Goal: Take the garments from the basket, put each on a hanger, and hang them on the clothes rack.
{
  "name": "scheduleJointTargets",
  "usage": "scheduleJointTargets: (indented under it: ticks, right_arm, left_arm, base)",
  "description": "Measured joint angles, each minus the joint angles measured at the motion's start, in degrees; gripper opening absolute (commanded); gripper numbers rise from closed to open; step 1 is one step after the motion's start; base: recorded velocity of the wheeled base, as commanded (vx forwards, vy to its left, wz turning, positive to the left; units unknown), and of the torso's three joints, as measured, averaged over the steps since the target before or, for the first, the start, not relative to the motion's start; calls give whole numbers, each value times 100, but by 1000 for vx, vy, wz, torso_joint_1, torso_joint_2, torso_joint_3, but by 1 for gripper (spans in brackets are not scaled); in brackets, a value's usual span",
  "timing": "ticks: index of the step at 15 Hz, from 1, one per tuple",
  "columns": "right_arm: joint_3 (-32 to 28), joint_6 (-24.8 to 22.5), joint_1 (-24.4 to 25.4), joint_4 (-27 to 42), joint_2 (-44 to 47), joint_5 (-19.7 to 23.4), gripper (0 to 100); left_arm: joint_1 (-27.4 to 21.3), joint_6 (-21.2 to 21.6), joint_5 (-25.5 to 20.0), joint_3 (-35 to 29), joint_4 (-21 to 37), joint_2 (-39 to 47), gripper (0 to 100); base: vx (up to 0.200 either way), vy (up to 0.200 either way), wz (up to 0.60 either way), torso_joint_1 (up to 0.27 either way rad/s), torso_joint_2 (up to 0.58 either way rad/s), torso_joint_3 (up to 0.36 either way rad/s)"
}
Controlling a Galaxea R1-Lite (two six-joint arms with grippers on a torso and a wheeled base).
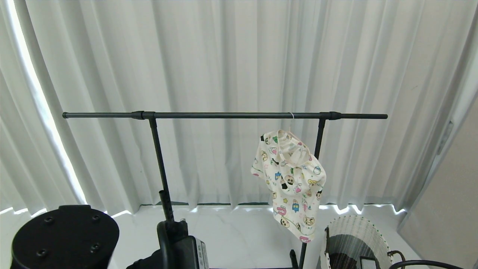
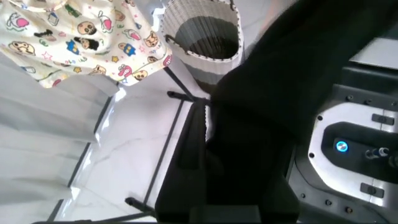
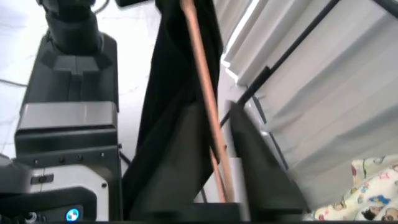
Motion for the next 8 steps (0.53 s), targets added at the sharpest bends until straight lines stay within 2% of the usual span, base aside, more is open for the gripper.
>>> scheduleJointTargets:
  ticks: [2, 4, 8]
  right_arm:
    - [11, -6, -102, 6, -2, -154, 100]
    - [12, -2, -204, 12, -12, -488, 100]
    - [141, 60, -269, 17, -17, -517, 100]
  left_arm:
    - [79, 0, 46, 28, -1, -5, 0]
    - [256, -7, 199, 113, -6, -9, 0]
    - [713, -191, 813, 172, -12, -9, 0]
  base:
    - [0, 0, 0, 0, 0, 0]
    - [0, 0, 0, 0, 0, 0]
    - [0, 0, 0, 0, 0, 0]
